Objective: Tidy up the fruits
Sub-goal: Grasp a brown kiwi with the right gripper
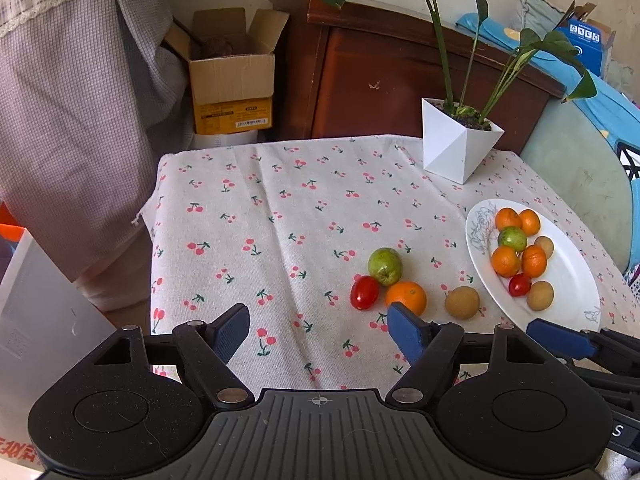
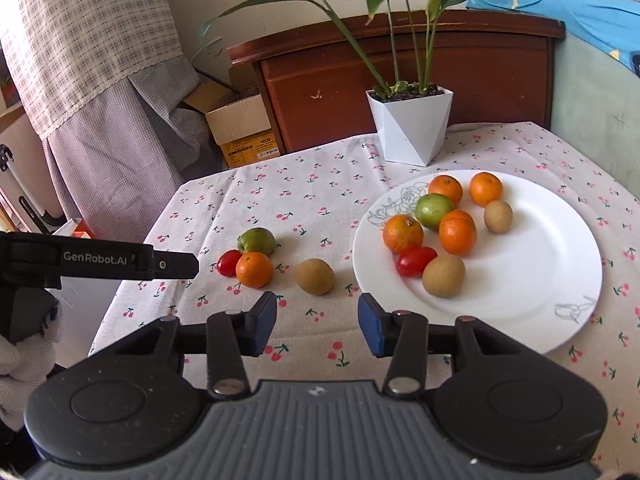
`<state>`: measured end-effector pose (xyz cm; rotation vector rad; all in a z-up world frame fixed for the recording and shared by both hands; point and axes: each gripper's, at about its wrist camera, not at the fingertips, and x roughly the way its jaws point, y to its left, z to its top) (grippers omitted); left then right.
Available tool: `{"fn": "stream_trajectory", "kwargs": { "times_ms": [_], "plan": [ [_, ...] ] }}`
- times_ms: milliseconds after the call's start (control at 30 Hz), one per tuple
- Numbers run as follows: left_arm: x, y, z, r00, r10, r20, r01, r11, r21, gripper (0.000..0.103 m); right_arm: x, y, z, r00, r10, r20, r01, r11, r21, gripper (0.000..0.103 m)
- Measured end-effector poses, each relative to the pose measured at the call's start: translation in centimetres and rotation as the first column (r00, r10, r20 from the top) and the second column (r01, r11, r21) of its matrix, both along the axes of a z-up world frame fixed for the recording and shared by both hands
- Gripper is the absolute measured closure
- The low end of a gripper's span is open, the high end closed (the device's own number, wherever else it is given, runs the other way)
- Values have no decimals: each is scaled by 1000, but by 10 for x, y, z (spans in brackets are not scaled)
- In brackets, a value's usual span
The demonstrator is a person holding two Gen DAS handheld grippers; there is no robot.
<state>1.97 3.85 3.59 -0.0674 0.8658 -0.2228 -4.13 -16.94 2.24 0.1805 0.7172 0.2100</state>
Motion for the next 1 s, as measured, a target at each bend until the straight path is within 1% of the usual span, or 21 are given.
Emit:
{"fn": "stream_trajectory", "kwargs": {
  "times_ms": [100, 167, 267, 433, 533, 567, 633, 700, 867, 1000],
  "plan": [
    [6, -5, -6, 1000, -4, 3, 4, 1000, 3, 28, 10, 1, -3, 1000, 5, 5, -5, 1000, -4, 58],
    [9, -8, -10, 1000, -12, 4, 12, 1000, 3, 28, 15, 0, -6, 1000, 5, 3, -5, 1000, 2, 62],
    [13, -12, -13, 1000, -27, 5, 27, 1000, 1, 31, 22, 2, -8, 1000, 21, 3, -21, 1000, 7, 66],
    [12, -11, -9, 999, -36, 23, 36, 999, -18, 32, 30, 7, -16, 999, 47, -6, -47, 999, -16, 68],
    [12, -11, -10, 999, -34, 27, 34, 999, -8, 34, 35, 9, -22, 998, 51, -22, -51, 999, -8, 75],
    [13, -12, -11, 999, -35, 25, 35, 999, -8, 38, 36, 10, -22, 999, 51, -16, -51, 999, -14, 75],
    [14, -12, -14, 999, -36, 25, 36, 999, -2, 40, 37, 11, -21, 998, 54, -15, -54, 998, -25, 76],
    [16, -13, -17, 999, -37, 25, 37, 999, 7, 45, 36, 8, -21, 999, 48, -26, -48, 999, -4, 76],
    [19, -14, -21, 999, -52, 15, 52, 999, 5, 46, 30, 3, -20, 998, 47, -37, -47, 999, 7, 76],
    [19, -19, -24, 996, -86, 28, 84, 995, 43, 46, 30, 1, -20, 998, 35, -44, -34, 999, 17, 76]
  ]
}}
